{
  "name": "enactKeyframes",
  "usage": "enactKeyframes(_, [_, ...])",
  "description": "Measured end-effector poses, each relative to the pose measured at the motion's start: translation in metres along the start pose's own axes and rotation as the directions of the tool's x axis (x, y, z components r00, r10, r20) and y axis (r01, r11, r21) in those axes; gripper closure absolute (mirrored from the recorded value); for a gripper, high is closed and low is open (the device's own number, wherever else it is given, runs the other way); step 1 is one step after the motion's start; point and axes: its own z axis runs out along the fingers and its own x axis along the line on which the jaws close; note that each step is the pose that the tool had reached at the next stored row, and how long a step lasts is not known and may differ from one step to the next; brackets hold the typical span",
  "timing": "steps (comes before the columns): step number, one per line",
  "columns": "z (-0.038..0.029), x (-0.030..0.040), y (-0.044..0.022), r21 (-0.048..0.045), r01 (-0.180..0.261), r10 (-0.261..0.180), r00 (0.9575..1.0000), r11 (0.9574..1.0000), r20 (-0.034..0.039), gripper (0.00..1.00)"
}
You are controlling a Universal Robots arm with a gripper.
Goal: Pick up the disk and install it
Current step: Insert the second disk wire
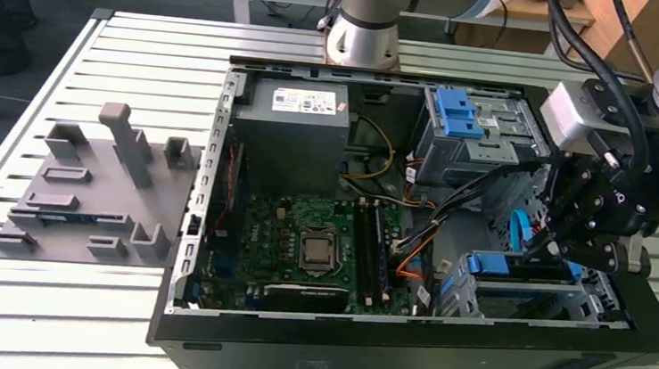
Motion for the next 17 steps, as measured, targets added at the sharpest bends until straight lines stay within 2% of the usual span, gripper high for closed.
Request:
enactKeyframes(4, [0.0003, 0.0002, 0.0025, 0.0, 0.0, 0.0, 1.0, 1.0, 0.0, 0.85])
enactKeyframes(12, [0.0055, -0.0002, 0.0022, 0.0, 0.0, 0.0, 1.0, 1.0, 0.001, 0.85])
enactKeyframes(17, [0.008, -0.0032, 0.0015, -0.0004, 0.0, 0.0, 1.0, 1.0, 0.0043, 0.85])
